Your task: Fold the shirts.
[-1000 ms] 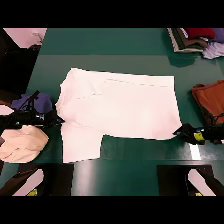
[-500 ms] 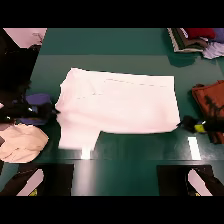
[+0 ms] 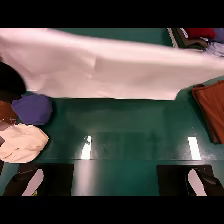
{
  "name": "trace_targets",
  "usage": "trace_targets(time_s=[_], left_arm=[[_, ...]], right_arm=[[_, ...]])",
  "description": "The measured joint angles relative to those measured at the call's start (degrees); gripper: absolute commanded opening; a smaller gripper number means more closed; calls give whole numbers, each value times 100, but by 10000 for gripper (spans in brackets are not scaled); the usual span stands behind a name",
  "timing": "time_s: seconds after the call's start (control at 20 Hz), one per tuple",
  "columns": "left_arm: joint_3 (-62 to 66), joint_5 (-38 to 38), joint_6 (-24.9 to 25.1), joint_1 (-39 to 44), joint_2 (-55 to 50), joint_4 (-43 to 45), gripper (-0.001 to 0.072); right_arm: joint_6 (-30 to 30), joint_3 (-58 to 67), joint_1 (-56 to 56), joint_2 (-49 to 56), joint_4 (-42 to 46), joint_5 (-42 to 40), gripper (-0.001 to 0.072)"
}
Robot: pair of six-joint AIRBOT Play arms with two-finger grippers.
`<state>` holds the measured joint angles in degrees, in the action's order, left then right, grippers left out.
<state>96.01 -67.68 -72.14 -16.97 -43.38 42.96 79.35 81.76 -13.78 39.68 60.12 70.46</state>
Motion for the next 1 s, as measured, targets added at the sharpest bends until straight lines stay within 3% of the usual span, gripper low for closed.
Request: trace_targets(time_s=[0.25, 0.45, 0.6, 1.0], left_arm=[[2072, 173, -153, 0, 39, -234, 21], [2579, 24, -289, 0, 31, -529, 21], [1976, -190, -411, 0, 13, -573, 21], [-903, -278, -291, 170, -929, -448, 22]], right_arm=[[48, 2223, 0, 317, 354, 348, 13], [157, 3547, 0, 852, 710, 1117, 13], [199, 3674, 0, 1211, 780, 1569, 13], [210, 1991, 295, 2599, 879, 2061, 13]])
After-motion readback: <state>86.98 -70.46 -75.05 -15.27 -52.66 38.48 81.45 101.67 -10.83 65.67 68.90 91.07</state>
